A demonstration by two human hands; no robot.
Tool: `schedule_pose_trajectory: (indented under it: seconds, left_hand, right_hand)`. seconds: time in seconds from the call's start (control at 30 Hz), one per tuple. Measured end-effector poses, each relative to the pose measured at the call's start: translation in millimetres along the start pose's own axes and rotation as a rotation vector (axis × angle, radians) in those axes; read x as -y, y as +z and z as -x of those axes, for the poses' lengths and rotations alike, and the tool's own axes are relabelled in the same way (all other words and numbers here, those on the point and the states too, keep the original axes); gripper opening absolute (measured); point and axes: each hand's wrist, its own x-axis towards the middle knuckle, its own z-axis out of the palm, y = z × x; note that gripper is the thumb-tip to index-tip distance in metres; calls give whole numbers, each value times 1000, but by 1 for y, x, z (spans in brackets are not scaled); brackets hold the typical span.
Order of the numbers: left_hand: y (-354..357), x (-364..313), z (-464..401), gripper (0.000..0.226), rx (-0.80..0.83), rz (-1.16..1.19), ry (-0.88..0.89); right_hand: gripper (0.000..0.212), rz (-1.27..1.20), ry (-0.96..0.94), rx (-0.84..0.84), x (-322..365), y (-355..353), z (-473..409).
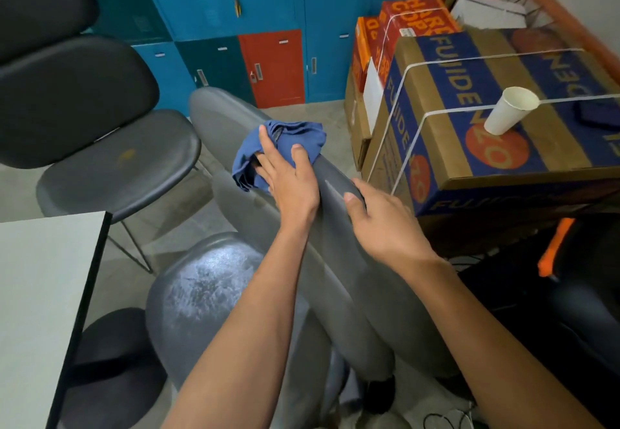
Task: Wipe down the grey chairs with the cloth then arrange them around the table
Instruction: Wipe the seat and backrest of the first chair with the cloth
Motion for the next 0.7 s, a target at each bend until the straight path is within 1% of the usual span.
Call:
schedule_pose_trajectory:
  seconds: [0.07, 0.13, 0.23, 0.3, 0.43, 0.57, 0.7]
  left_hand:
    - [0, -1, 3, 64, 5, 15, 0]
    - [0, 3, 20, 67, 54, 37, 3]
    - [-1, 12, 55, 67, 138, 38, -49]
    - [-1, 15, 62, 65, 158, 32, -40]
    - [3, 10, 36, 73, 90, 51, -18]
    - [0, 8, -11, 65, -4, 74, -71]
    - [-6, 7, -43, 65, -62, 96, -122]
  right_hand:
    - [53, 69, 7, 17, 1, 1, -1]
    - [53, 127, -4, 25, 2, 2, -4]
    - [52, 154, -22, 37, 5, 3, -10]
    - [51, 166, -23, 51, 8, 4, -14]
    - [51, 182, -30, 71, 15, 3, -22]
    - [51, 242, -52, 49, 20, 5, -27]
    - [50, 286, -83, 28, 23, 6, -28]
